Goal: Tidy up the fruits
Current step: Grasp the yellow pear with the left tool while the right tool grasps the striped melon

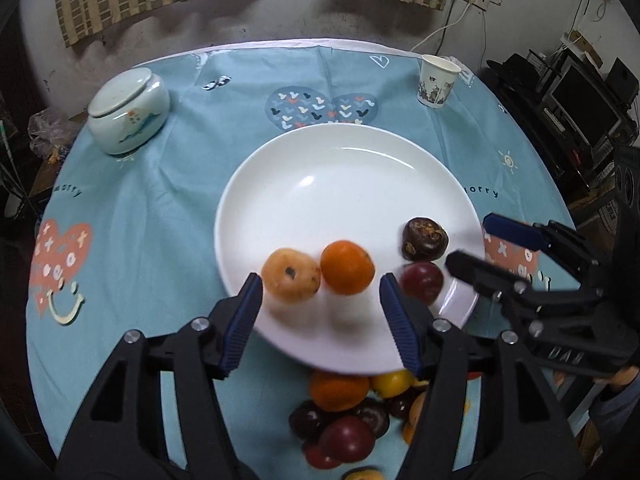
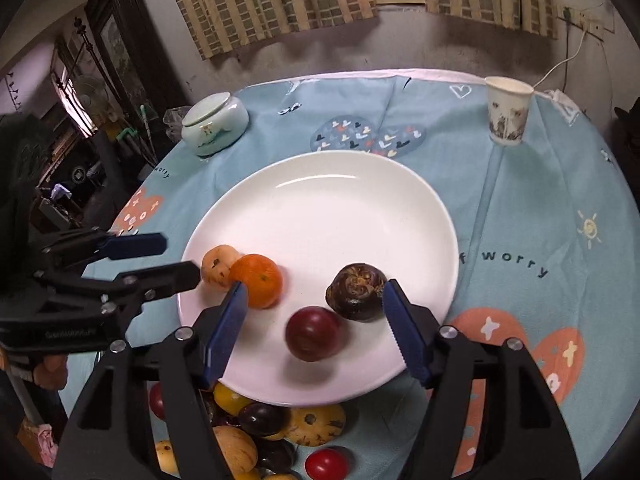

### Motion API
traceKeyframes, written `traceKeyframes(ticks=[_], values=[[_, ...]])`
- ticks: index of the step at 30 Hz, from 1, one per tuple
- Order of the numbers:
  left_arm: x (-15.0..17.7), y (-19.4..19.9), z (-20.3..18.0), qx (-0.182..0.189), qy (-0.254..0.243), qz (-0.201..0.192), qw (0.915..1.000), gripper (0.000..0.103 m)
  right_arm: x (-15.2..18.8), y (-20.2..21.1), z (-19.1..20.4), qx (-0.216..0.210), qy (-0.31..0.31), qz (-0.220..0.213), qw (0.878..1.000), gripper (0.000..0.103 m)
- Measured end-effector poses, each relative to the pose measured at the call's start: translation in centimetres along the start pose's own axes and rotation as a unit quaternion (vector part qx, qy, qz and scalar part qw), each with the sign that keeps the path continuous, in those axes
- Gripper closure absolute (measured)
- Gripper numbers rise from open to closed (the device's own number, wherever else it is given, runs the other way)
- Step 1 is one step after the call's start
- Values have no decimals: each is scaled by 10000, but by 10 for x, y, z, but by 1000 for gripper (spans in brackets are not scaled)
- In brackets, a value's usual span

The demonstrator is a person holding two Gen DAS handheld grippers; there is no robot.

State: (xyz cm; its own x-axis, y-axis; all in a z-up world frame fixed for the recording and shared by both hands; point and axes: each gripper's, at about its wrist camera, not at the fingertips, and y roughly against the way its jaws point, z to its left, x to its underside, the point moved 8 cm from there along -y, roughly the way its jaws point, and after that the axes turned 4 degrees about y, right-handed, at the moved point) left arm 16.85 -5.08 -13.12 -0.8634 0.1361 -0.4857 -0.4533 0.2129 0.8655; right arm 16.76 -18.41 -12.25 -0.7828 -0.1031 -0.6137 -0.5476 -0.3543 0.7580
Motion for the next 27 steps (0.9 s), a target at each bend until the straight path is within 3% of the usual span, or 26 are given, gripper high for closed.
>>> traceKeyframes(ticks=[3,7,13,18,20,22,27], values=[[14,25,10,-79,-51,-205,9997,39,10,21,5,56,150,-15,9999,33],[42,52,24,-48,-8,-329,9994,38,50,53,22,56,481,-15,9988,33],[106,68,27,89,-74,-40,9999,35,109,44,56,-254,614,450,9968,38],[151,65,19,231,-192,311,9991,35,115,17,71,-301,495,672,9961,38],[165,62,17,252,-237,440,9984,35,113,8,74,-303,486,772,9954,54],[175,59,11,300,-285,555,9976,35,113,0,71,-173,478,861,9950,61],[184,49,-5,420,-395,697,9959,35,113,10,69,-255,433,778,9957,63]])
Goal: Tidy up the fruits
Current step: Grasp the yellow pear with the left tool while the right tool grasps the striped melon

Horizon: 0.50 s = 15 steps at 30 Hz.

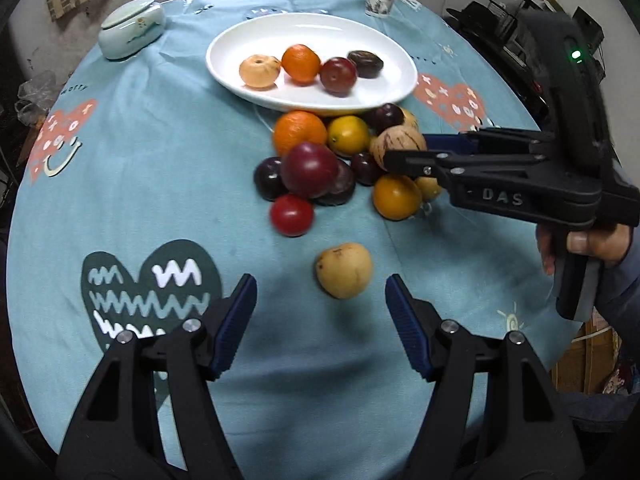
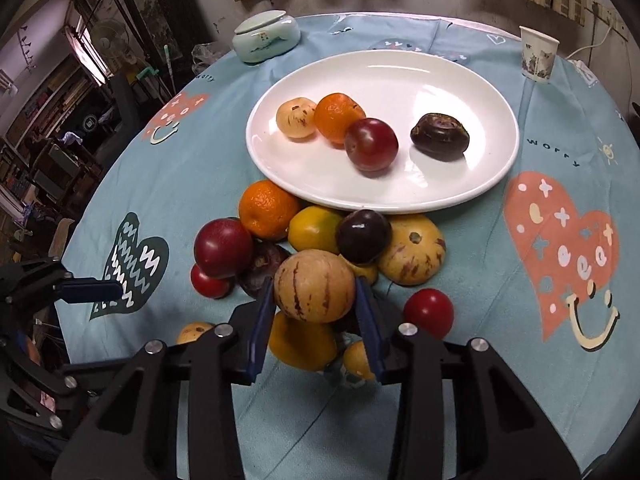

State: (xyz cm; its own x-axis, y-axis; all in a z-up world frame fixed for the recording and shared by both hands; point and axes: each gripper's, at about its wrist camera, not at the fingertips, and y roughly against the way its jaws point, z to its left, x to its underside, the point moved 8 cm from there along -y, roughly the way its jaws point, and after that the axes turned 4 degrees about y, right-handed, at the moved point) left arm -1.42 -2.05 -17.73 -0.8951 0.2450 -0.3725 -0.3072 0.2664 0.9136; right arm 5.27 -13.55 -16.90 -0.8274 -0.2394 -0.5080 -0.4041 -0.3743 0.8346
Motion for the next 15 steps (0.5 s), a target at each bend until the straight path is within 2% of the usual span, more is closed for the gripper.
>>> traceKeyframes(ticks=[6,9,11,15], values=[[-6,-24,-16,23,-116,137,9998,35,14,27,-12,-83,-303,-140,9994,63],[-5,-41,-17,-35,-110,323,9994,48,22,32,-17,-90,-451,-160,9988,63],[-2,-50,-14,-91,-58,448,9989,64,26,35,-18,-91,-480,-177,9986,63],[-4,-48,-13,-165,-43,377,9991,65,31,38,-17,-119,-528,-191,9984,63]])
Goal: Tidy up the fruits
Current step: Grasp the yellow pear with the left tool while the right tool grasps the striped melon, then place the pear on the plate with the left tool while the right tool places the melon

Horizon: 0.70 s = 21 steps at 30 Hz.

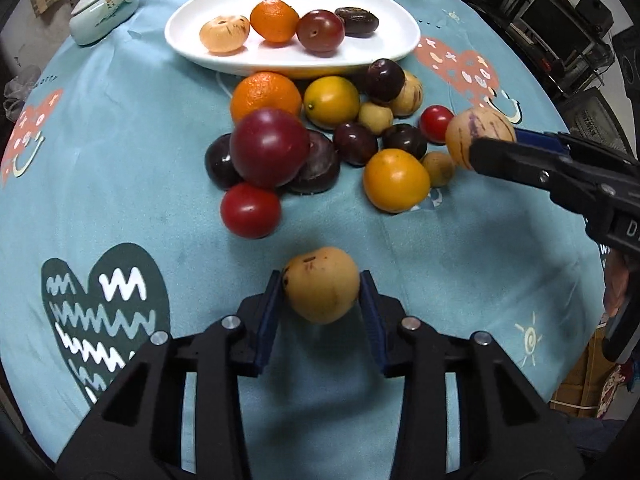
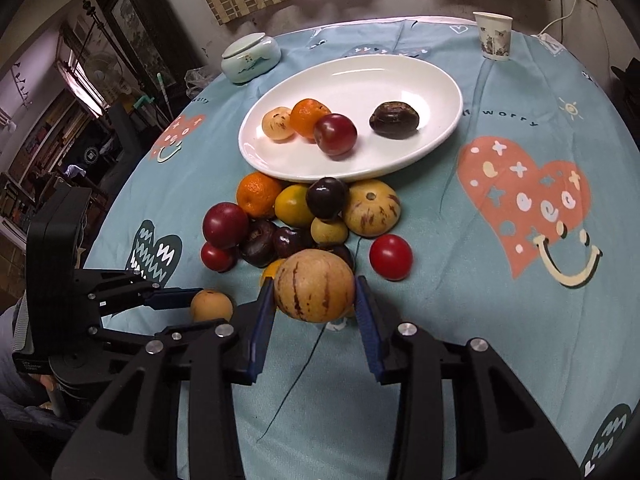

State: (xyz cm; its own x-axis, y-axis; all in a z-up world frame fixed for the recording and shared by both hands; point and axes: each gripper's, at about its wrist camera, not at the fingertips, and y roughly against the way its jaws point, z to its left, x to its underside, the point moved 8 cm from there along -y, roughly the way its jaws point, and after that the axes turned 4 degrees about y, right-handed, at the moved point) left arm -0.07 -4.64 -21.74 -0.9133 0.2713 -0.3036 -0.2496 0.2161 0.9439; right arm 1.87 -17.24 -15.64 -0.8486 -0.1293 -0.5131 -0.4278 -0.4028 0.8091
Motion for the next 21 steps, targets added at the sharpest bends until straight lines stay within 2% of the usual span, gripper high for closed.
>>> traceKeyframes(ticks=[12,17,21], values=[[-29,63,-13,-522,-235,-773,9954,65,15,7,21,-201,72,17,9998,63],[-36,75,-19,-544,-319,-885,9941,65,16,14,31,-273,85,-76,9996,63],[-32,74,-21,-560,-363,-834,9943,65,20,16,37,-303,82,-86,9995,63]])
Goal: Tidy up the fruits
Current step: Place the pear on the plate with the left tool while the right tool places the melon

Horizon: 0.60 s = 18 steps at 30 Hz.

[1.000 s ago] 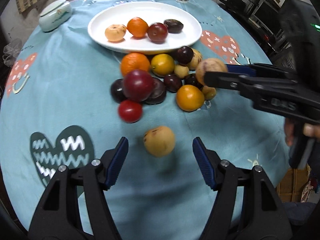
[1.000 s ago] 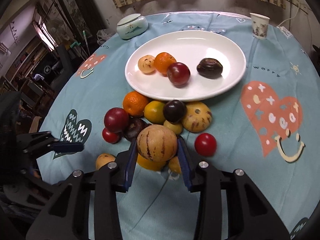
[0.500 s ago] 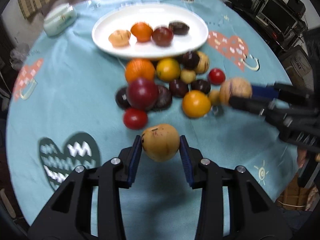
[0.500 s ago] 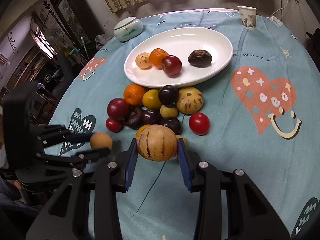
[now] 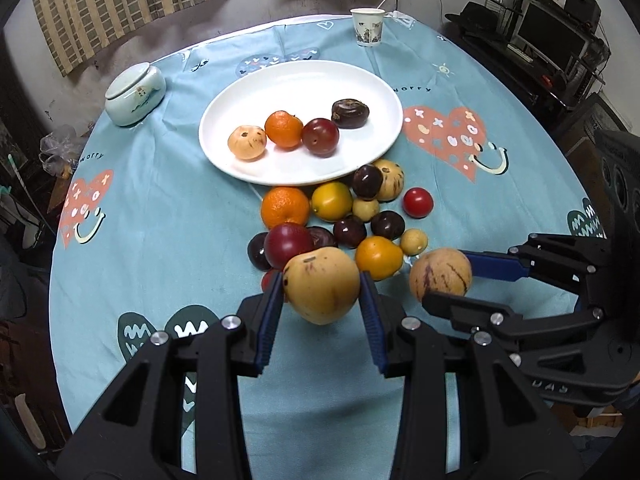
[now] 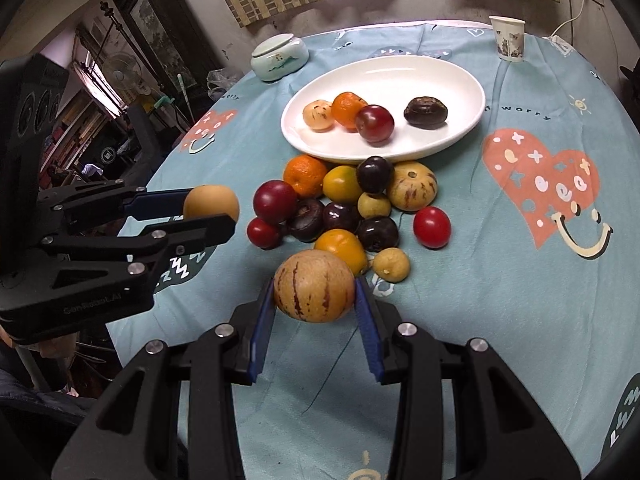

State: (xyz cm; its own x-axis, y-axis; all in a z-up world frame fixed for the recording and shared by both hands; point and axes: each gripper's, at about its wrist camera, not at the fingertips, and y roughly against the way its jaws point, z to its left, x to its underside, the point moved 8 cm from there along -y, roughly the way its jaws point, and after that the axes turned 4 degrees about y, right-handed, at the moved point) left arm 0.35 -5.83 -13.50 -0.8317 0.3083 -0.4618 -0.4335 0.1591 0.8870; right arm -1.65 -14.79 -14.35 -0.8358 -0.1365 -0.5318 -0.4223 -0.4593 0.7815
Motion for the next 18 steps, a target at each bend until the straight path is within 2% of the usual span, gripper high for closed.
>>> traceKeyframes(ticks=[8,12,15,18], values=[[13,-12,4,-11,72,239,9997,65,17,-9,10,-98,6,217,9997,63],[10,-14,10,215,242,280,9991,65,17,-10,11,-103,12,236,9997,63],[-8,-13,13,364,312,184,9987,64,1,-5,7,-24,94,101,9999,63],[-40,-13,19,411,373,8,9985,64,-35,6,-2,154,243,-224,9993,63]])
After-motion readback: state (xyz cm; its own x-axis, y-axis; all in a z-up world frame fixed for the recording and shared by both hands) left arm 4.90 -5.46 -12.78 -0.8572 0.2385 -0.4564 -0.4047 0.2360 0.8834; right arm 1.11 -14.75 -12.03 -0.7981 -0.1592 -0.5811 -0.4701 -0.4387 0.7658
